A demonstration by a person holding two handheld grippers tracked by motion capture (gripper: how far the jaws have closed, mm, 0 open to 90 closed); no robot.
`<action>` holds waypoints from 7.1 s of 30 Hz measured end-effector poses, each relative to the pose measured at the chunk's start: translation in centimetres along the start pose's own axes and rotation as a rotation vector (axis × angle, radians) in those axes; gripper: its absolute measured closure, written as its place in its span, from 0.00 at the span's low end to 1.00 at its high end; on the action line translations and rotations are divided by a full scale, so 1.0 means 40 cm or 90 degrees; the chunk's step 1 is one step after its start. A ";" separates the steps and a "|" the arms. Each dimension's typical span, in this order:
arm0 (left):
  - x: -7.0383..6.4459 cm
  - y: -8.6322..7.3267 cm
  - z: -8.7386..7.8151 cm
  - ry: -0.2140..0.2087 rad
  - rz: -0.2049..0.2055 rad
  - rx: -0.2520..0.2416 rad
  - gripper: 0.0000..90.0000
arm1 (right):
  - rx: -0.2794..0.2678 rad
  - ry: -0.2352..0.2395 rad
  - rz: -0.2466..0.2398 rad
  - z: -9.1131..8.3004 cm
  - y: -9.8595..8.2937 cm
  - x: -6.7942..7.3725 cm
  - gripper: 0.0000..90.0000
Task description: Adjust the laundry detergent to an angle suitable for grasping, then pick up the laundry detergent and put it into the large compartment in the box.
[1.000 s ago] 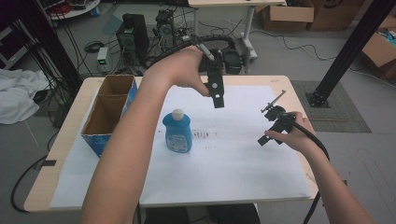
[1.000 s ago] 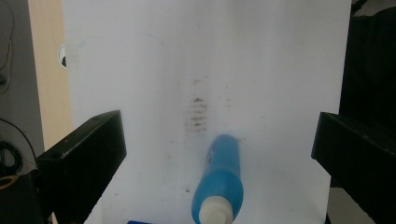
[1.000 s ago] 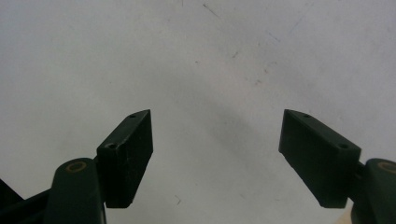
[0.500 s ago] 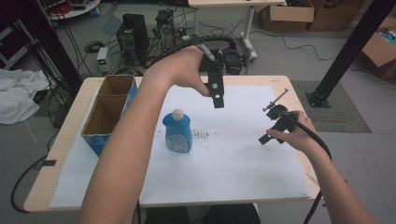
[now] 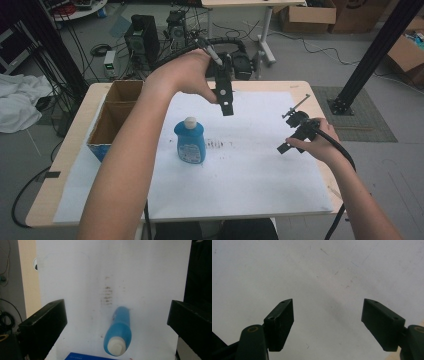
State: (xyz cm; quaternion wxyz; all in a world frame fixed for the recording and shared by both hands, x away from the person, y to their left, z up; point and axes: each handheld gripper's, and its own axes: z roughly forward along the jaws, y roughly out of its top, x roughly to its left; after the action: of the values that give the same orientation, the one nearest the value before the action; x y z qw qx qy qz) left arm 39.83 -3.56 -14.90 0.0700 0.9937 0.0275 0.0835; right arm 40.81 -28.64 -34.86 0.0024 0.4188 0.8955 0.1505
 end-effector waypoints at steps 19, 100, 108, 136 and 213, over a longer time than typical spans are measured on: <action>-0.007 -0.030 -0.013 0.003 -0.013 0.004 0.04 | -0.005 0.000 -0.005 -0.007 0.002 0.010 0.29; 0.003 -0.213 0.164 -0.015 -0.011 0.053 0.10 | -0.014 -0.003 -0.018 -0.004 0.002 0.026 0.30; 0.007 -0.225 0.206 -0.028 -0.017 0.059 0.12 | -0.013 -0.001 -0.020 0.000 0.002 0.028 0.30; 0.012 -0.243 0.301 -0.060 -0.014 0.077 0.17 | -0.012 0.002 -0.022 0.009 0.005 0.025 0.31; 0.008 -0.243 0.313 -0.076 0.042 0.067 0.39 | -0.013 0.006 -0.017 0.021 0.007 0.021 0.32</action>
State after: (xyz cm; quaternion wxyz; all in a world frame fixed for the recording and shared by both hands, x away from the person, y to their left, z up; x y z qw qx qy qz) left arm 41.85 4.41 -28.48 0.0161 0.9995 -0.0048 0.0251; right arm 40.58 -27.63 -35.50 0.0041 0.4061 0.8995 0.1614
